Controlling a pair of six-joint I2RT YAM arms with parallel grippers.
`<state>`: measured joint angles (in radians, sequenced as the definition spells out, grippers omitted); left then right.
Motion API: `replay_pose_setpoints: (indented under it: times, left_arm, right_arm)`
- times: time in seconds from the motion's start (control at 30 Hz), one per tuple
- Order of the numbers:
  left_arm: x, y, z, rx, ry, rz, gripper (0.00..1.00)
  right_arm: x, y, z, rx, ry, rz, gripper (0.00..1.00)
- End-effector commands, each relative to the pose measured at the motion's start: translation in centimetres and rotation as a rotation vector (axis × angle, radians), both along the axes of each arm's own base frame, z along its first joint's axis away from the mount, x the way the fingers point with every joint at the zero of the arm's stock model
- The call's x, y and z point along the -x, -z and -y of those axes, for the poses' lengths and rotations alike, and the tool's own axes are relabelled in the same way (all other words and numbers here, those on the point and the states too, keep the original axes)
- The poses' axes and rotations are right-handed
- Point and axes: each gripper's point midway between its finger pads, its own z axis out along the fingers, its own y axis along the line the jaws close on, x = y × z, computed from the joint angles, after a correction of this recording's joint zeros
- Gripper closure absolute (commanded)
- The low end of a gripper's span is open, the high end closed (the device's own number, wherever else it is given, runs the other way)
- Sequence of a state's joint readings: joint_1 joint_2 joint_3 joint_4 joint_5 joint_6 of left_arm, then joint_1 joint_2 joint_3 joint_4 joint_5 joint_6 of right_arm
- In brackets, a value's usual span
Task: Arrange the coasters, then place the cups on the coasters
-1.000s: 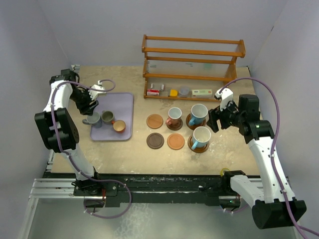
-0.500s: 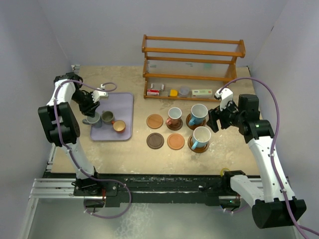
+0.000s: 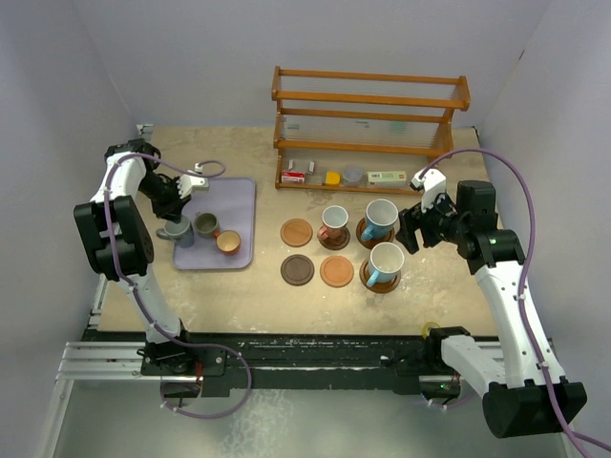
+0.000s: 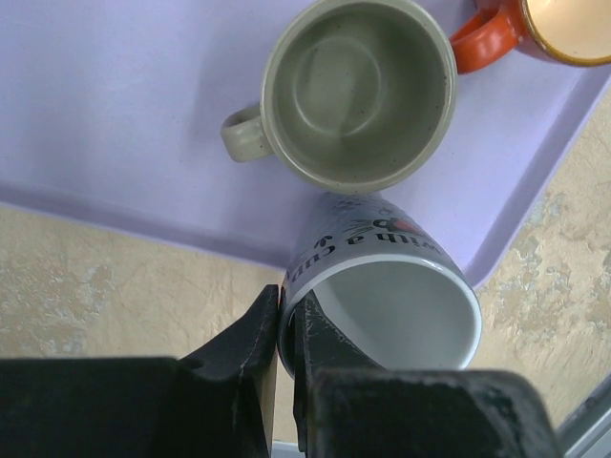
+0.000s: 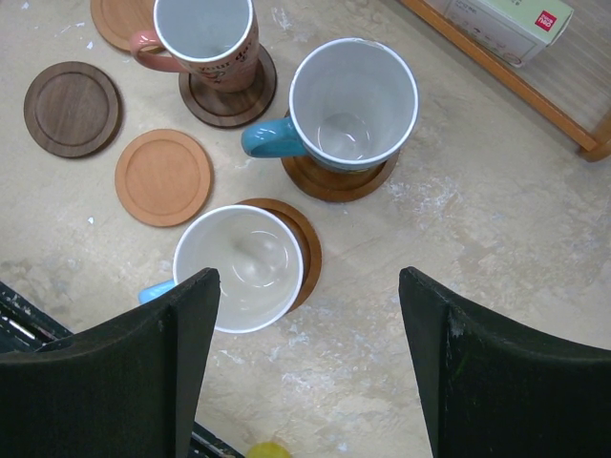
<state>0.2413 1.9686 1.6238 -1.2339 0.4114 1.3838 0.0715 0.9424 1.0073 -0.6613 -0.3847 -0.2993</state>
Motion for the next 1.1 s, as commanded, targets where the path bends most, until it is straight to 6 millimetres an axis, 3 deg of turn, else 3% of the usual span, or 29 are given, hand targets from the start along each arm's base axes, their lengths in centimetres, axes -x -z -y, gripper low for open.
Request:
replay_pose_setpoints:
  times: [0.0, 0.23, 0.43, 0.53, 0.8, 1.07]
  left_arm:
    - [1.6, -2.0, -0.5, -0.049, 0.047, -0.001, 0.97]
    - [2.6, -5.7, -0.3, -0.069, -0.015, 0.051, 0.97]
    - [4.4, -9.3, 2.5, -0.031, -0.135, 0.133, 0.97]
    - [5.4, -10.9, 5.5, -0.019, -0.169, 0.19, 0.97]
    - [7.0, -15.1, 16.5, 0.156, -0.303, 0.277, 0.97]
    - [7.1, -15.5, 24.9, 0.253, -0.364, 0.243, 0.97]
  right_arm:
    - [0.1, -0.1, 0.0, 0.002, -0.009, 0.005, 0.22]
    - [0.0, -0.1, 0.0, 0.001, -0.005, 0.005, 0.22]
    - [-0.2, -0.2, 0.2, 0.002, 0.014, 0.009, 0.22]
    - [-0.2, -0.4, 0.3, 0.005, 0.021, 0.014, 0.22]
    - [-0.3, -0.4, 0.4, 0.008, 0.027, 0.017, 0.22]
    - [-0.7, -0.4, 1.1, 0.032, 0.057, 0.032, 0.22]
